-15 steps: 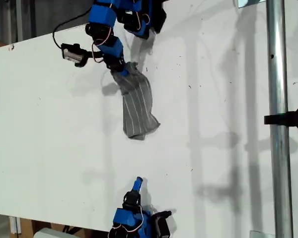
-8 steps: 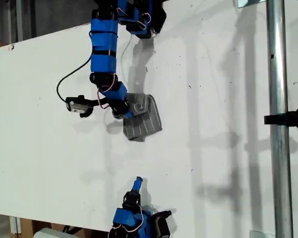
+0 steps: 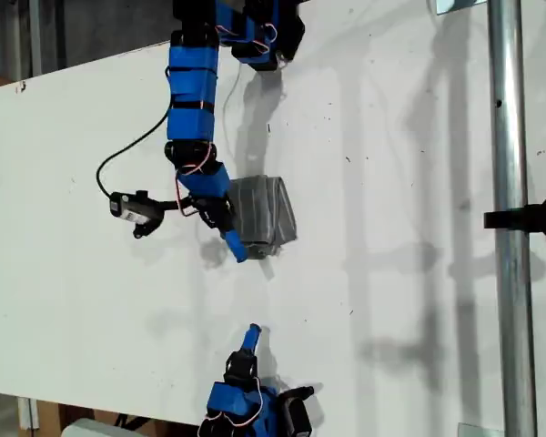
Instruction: Grasp corners of a towel and fold twice.
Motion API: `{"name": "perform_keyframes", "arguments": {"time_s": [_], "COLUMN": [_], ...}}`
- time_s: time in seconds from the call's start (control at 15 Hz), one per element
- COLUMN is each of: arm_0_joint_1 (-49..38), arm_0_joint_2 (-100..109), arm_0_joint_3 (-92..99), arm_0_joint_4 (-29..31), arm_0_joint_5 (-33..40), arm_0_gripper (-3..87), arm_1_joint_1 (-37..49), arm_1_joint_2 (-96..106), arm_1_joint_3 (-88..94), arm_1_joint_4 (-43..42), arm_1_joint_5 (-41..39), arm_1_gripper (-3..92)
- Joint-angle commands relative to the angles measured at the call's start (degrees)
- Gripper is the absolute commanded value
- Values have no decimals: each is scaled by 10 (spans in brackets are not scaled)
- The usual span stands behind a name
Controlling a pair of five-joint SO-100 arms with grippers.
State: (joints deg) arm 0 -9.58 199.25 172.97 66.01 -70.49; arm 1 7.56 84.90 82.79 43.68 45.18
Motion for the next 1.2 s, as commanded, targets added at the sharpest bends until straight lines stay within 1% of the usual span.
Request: {"name": "perform_keyframes", "arguments": {"time_s": [0.0,0.07,0.27,0.33,0.47,0.6,0.67,0.73,0.8,0.87,0.93,1.07,1.13], "arm_0_joint_1": [-1,-1,-2,-5,-16,-20,-18,-11,-11,-12,-9,-7,-8], "arm_0_joint_2": [3,3,3,3,3,3,3,2,2,2,1,1,1], "arm_0_joint_3": [-24,-25,-5,4,32,45,51,58,58,58,58,58,58], "arm_0_joint_4": [-18,-15,-17,-19,-22,-16,-7,8,43,80,80,80,78], "arm_0_joint_5": [0,2,3,2,-6,-17,-40,-87,-143,-175,-93,126,166], "arm_0_gripper": [-24,-24,-24,-24,-24,-24,-23,-23,-23,-23,-23,-23,-23], "arm_1_joint_1": [42,67,126,145,160,162,171,173,177,182,175,178,176], "arm_1_joint_2": [169,205,464,577,835,1009,1038,1033,1033,1037,1031,1035,1035], "arm_1_joint_3": [42,74,391,494,653,721,740,755,778,819,828,830,830], "arm_1_joint_4": [-35,14,24,61,170,299,339,352,359,348,385,394,394], "arm_1_joint_5": [-17,-11,14,46,93,122,138,151,168,170,171,165,165], "arm_1_gripper": [210,213,131,113,71,64,62,61,55,32,22,8,9]}}
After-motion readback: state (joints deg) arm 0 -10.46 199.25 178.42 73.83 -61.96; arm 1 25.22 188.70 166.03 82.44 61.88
